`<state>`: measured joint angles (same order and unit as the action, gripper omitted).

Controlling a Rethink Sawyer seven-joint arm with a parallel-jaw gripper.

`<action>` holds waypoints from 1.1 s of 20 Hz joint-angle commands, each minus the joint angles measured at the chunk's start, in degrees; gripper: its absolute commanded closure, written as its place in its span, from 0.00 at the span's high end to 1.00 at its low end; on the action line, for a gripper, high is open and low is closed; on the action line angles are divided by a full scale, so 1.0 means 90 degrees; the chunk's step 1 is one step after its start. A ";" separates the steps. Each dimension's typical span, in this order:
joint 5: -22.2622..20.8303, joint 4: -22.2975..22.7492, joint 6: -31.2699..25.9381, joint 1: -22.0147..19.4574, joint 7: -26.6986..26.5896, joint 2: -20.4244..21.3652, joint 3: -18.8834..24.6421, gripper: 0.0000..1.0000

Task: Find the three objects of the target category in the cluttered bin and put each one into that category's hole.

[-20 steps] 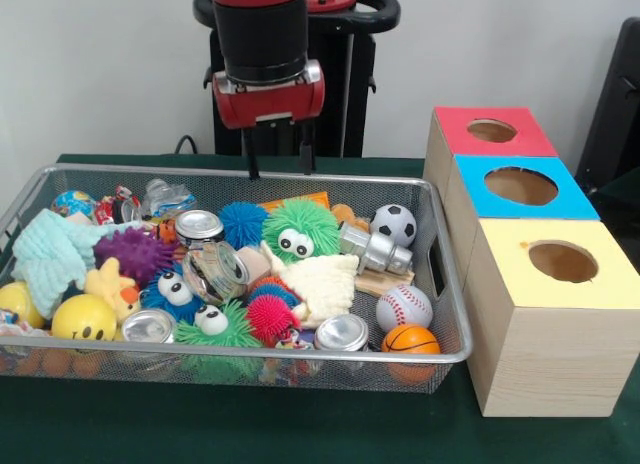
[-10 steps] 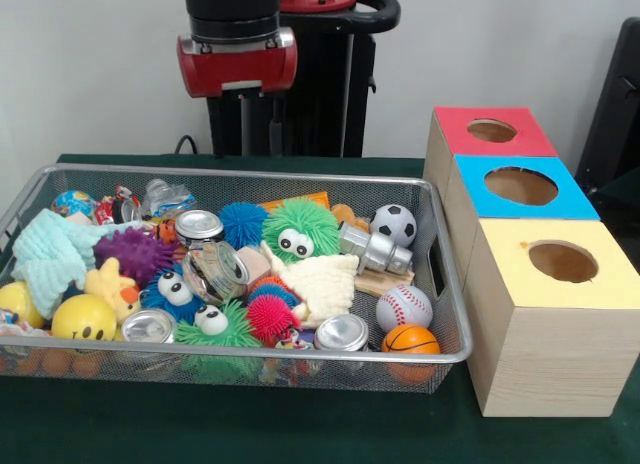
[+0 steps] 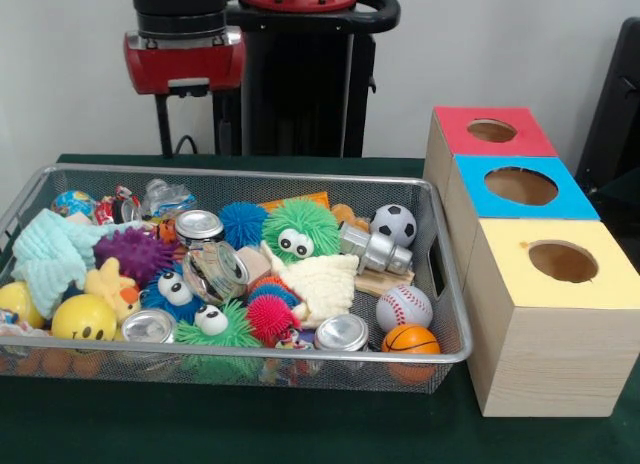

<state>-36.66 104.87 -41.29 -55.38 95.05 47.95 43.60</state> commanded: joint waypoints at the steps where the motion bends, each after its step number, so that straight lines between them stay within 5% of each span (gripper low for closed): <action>1: -0.0681 0.0255 0.0002 -0.0482 -0.2404 -0.0386 0.0543 1.00; 22: -0.1458 0.0146 0.0326 -0.0004 -0.1288 -0.0963 0.0177 1.00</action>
<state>-45.83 104.97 -41.28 -56.07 92.91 42.50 45.09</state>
